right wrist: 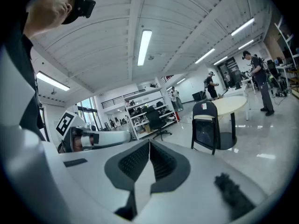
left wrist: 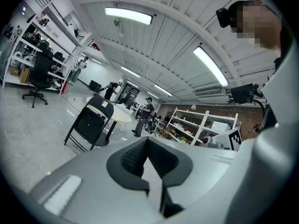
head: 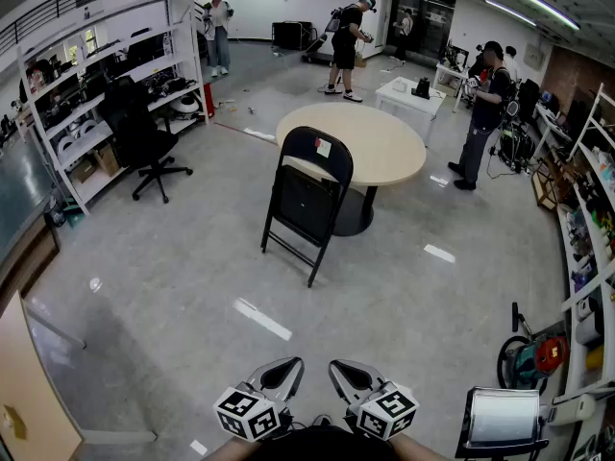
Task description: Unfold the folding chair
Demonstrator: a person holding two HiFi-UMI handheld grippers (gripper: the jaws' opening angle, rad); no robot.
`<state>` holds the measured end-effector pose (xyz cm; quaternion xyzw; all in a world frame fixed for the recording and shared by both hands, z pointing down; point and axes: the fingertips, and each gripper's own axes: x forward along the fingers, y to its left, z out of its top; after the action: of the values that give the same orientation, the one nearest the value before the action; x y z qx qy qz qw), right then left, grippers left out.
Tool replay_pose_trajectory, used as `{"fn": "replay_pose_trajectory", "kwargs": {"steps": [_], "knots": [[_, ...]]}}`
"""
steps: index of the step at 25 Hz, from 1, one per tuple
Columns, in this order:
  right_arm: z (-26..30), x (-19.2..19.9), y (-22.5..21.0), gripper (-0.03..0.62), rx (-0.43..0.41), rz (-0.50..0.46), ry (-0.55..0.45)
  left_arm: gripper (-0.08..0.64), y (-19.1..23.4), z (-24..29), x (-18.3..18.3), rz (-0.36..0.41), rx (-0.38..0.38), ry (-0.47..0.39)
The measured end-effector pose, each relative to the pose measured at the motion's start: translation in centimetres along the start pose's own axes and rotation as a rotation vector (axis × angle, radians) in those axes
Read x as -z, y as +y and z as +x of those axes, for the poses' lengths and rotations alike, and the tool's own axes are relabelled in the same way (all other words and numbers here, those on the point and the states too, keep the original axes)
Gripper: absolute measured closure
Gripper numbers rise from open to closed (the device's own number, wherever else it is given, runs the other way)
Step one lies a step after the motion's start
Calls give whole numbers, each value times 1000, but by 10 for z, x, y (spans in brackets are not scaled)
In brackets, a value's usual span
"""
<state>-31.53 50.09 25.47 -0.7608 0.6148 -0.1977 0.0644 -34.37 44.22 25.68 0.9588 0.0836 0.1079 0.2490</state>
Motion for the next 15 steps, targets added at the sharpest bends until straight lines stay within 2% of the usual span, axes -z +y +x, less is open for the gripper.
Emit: {"fn": "replay_pose_trajectory", "kwargs": {"steps": [8, 15], "knots": [[-30, -4, -37, 586, 17, 21, -14, 557, -27, 34, 6, 28, -2, 18], [-21, -5, -56, 586, 42, 37, -13, 557, -15, 52, 4, 17, 1, 42]]}}
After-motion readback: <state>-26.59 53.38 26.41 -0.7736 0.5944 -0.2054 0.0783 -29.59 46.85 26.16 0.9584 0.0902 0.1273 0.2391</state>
